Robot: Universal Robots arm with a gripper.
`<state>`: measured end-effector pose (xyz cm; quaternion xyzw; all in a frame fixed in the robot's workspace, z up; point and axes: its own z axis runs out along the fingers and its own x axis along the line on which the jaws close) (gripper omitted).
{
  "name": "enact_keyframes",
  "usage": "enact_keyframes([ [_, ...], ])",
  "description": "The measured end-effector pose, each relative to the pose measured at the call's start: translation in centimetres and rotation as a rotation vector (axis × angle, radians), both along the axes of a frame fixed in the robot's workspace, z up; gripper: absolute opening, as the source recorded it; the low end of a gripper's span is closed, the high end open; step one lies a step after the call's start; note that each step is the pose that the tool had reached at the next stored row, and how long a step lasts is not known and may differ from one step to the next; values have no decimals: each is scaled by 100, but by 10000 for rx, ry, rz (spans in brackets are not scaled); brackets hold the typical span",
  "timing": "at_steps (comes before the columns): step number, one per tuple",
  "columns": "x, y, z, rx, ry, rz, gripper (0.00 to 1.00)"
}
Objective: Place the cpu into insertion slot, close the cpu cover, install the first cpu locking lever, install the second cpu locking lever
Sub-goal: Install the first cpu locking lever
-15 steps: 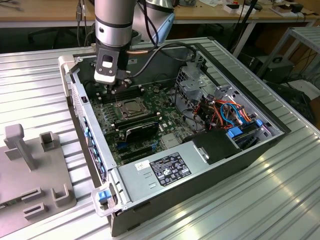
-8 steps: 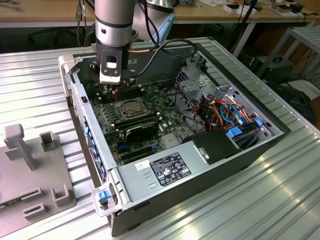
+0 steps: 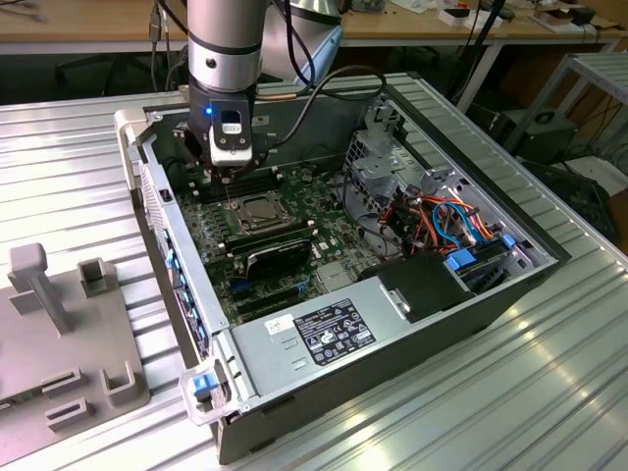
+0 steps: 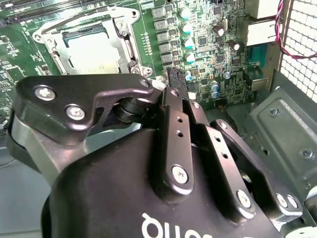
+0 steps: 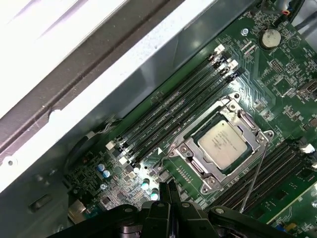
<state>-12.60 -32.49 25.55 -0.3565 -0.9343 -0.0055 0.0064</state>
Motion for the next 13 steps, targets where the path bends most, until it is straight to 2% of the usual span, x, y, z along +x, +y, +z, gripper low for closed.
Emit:
enact_keyframes([
  [10,1,0,0,0,-1,19,11],
  [12,0,0,0,0,0,176,11],
  [13,0,0,0,0,-1,537,11],
])
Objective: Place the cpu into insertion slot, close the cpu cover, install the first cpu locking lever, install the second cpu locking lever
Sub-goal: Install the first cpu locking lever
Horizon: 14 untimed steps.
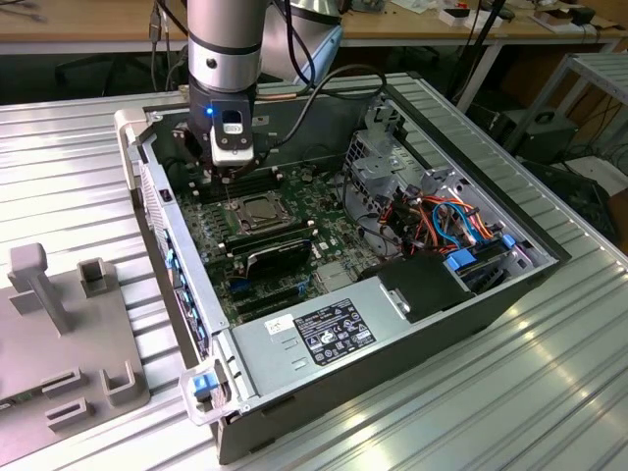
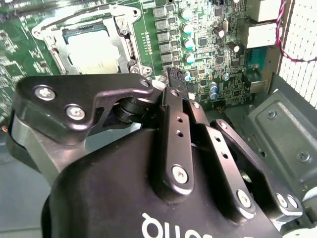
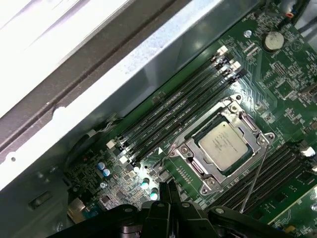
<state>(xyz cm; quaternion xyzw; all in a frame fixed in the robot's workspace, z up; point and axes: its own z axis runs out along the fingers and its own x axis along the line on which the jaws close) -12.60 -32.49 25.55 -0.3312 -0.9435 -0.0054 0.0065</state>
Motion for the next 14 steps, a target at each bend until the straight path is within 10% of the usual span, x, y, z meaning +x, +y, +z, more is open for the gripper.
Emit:
enact_keyframes([
  [14,0,0,0,-1,0,3269,11],
])
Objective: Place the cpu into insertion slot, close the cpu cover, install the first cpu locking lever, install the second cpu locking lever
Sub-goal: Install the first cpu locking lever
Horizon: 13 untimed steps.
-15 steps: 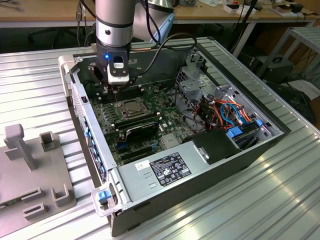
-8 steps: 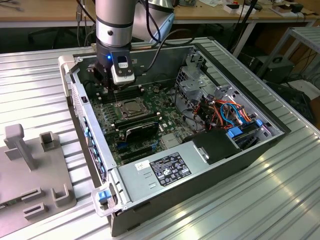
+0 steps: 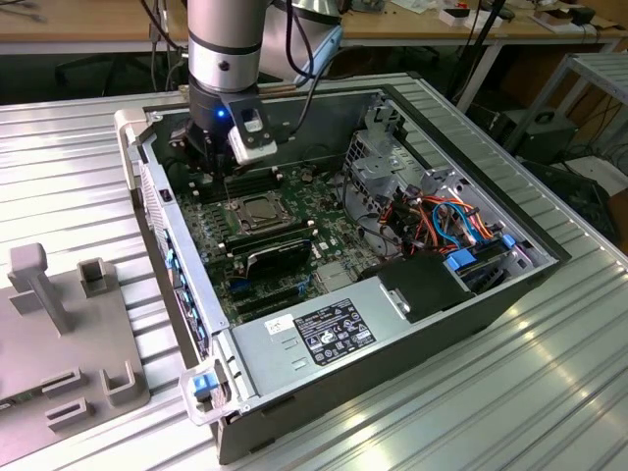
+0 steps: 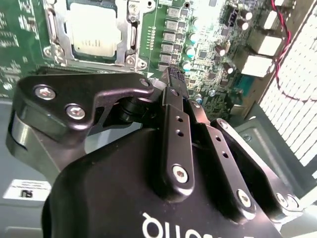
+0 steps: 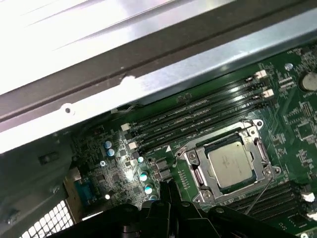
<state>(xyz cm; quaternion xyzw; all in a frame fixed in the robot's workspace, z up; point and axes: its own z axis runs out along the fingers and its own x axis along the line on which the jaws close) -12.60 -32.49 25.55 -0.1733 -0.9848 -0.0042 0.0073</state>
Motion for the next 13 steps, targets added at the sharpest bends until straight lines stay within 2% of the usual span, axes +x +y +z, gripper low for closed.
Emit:
enact_keyframes([
  [3,0,0,-1,0,0,567,11],
  [4,0,0,-2,-1,0,867,11],
  [5,0,0,-3,0,0,1325,11],
  [7,0,0,-3,-1,0,1712,11],
  [9,0,0,-5,0,0,2274,11],
  [11,0,0,-5,0,0,2523,11],
  [13,0,0,-5,0,0,2529,11],
])
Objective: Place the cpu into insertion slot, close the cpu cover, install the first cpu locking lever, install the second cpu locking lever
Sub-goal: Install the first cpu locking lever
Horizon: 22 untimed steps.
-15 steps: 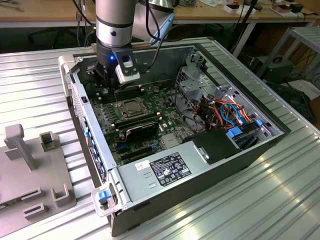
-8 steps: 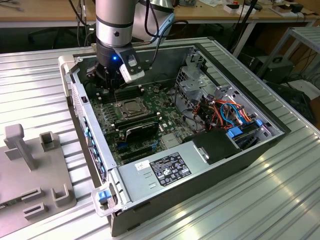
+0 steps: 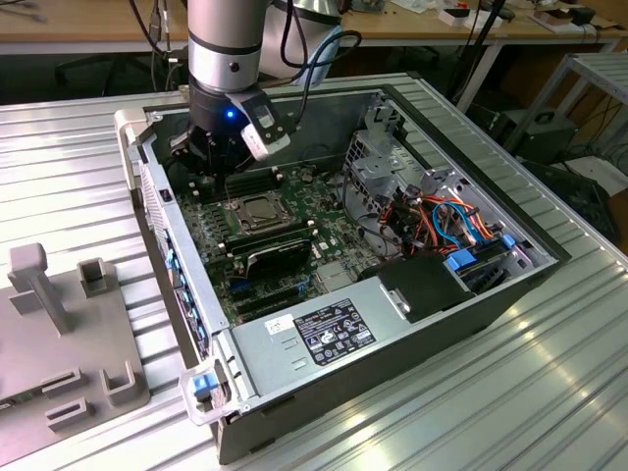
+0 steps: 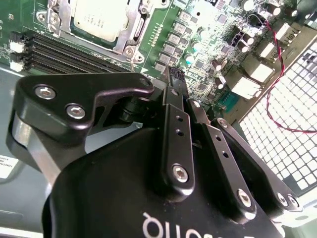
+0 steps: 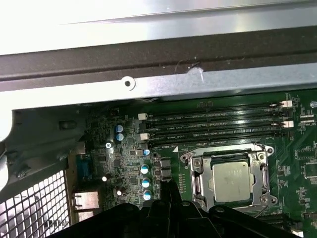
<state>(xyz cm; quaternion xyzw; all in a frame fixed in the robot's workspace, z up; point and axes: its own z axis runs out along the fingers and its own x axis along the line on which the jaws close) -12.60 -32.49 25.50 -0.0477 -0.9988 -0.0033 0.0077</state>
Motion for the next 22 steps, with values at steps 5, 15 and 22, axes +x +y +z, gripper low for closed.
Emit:
enact_keyframes([
  [5,0,19,30,1,0,1,11],
  [15,35,106,41,11,0,11,11],
  [22,134,122,42,10,1,12,11],
])
